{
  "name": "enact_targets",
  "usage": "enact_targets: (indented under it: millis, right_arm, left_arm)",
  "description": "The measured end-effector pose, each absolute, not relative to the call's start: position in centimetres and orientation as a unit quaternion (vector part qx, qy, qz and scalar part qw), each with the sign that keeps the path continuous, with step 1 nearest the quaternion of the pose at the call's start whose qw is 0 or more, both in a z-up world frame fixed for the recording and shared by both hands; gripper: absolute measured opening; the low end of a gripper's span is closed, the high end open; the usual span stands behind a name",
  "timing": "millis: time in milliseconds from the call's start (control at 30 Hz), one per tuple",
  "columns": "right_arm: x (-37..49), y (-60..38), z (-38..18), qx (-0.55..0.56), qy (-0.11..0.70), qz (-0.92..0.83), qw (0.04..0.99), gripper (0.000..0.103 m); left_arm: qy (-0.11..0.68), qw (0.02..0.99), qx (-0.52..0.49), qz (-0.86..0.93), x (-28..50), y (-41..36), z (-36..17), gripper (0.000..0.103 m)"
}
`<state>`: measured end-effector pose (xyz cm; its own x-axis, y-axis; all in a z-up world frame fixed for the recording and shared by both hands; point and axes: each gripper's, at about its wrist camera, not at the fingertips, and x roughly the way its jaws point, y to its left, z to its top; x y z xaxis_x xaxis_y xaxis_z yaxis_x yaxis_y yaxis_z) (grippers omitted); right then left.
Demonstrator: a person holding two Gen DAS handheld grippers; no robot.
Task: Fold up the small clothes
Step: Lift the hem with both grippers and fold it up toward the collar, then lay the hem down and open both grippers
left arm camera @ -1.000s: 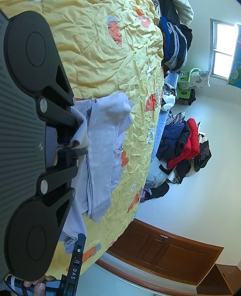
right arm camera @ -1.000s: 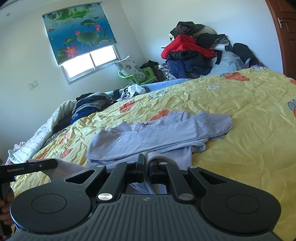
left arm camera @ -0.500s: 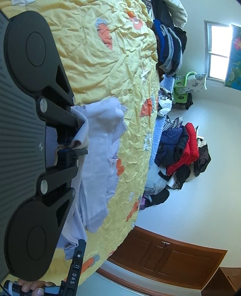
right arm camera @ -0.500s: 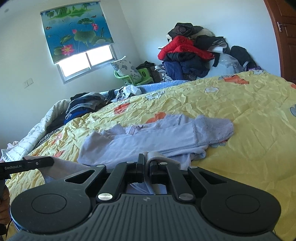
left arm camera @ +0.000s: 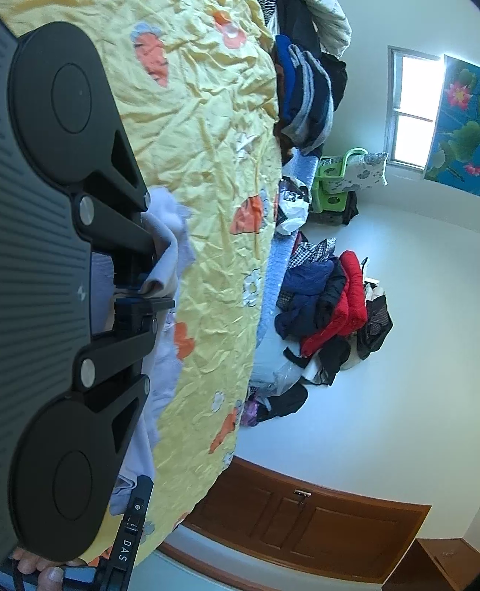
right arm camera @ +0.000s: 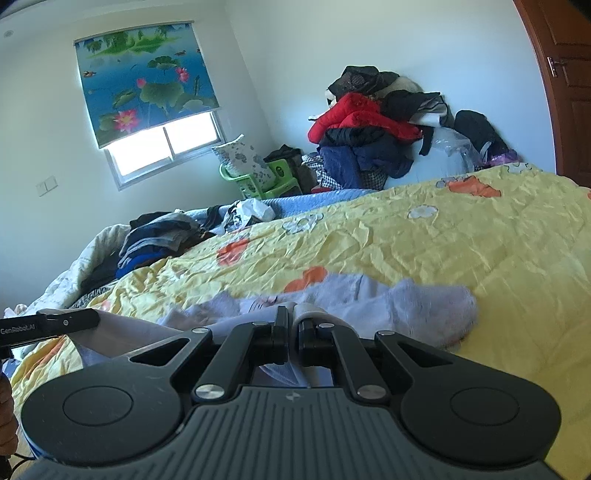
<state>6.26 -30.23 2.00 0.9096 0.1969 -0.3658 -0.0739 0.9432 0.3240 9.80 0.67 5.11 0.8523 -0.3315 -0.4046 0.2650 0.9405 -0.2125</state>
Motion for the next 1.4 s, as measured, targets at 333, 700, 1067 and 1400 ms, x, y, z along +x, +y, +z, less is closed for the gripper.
enact_targets:
  millis: [333,700,1067,1400]
  right_arm:
    - [12.3,-30.6,1.4,0.16,0.203,0.058,0.964,0.008]
    - [17.6,-32.1,-1.5,0.208,0.252,0.06,0.943,0.008]
    - [23.2,-33.6,-4.1,0.272,0.37,0.139,0.877,0.051]
    - [26.1,-39.9,-6.3,0.53,0.299,0.085,0.789,0.069]
  left_arm:
    - [0.237,0.96,-0.056,-0.138,15.9,-0.8,4.2,0.004]
    - [0.308,0.94,-0.053,-0.137,22.1,-1.6,1.0,0.004]
    - [0.436,0.859,-0.196,-0.184,28.5,1.7,-0.2,0.005]
    - [0.459,0.769,-0.418,-0.155,31.3,5.6,-3.1,0.046]
